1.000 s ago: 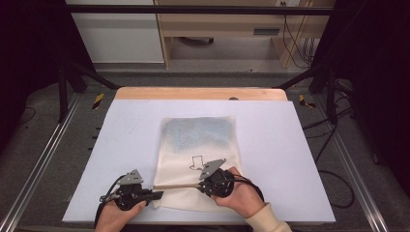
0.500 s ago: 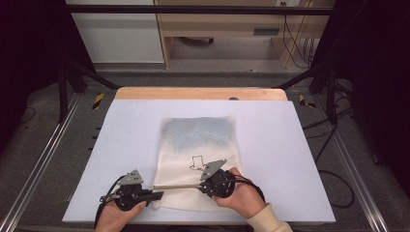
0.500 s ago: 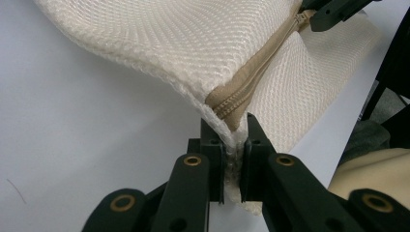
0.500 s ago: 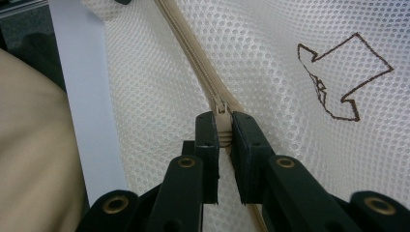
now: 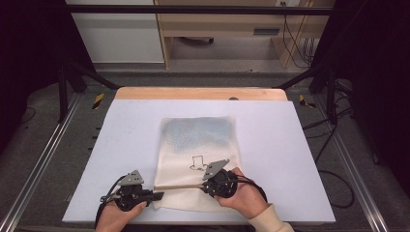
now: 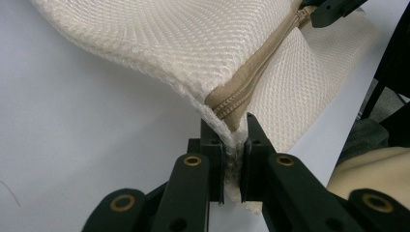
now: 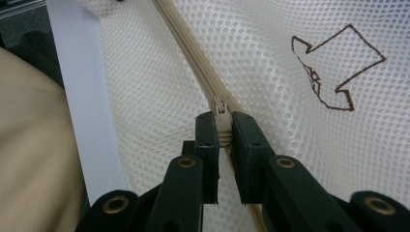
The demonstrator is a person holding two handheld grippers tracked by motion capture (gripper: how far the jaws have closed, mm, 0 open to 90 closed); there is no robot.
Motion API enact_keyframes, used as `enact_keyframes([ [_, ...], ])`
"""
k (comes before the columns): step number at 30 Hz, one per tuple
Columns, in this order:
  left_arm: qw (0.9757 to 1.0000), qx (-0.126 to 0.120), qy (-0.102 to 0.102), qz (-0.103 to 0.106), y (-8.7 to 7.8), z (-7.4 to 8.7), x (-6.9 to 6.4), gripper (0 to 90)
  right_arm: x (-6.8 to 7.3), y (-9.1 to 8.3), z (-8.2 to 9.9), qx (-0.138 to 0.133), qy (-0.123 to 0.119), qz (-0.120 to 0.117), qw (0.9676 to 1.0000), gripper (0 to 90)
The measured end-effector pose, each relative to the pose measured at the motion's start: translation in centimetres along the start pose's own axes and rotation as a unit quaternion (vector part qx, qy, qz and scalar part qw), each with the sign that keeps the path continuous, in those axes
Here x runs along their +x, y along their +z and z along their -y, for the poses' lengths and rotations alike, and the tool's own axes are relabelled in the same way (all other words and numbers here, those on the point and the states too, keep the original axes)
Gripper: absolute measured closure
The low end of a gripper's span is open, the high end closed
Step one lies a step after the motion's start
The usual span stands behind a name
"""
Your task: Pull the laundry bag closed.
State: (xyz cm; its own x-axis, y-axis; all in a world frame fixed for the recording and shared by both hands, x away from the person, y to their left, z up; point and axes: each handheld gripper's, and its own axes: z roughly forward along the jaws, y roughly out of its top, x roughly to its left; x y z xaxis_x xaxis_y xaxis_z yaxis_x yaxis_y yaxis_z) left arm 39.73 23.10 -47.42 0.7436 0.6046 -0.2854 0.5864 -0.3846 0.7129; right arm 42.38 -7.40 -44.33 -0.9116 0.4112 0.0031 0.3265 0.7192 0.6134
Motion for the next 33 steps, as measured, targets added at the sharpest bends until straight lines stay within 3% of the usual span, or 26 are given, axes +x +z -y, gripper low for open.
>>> enact_keyframes([
  [33, 1.0, 0.002, 0.003, 0.006, 0.2, 0.0, -0.14, 82.7, -0.26, -0.66, 1.0, -0.001, 0.011, 0.003, 0.9999, 82.0],
])
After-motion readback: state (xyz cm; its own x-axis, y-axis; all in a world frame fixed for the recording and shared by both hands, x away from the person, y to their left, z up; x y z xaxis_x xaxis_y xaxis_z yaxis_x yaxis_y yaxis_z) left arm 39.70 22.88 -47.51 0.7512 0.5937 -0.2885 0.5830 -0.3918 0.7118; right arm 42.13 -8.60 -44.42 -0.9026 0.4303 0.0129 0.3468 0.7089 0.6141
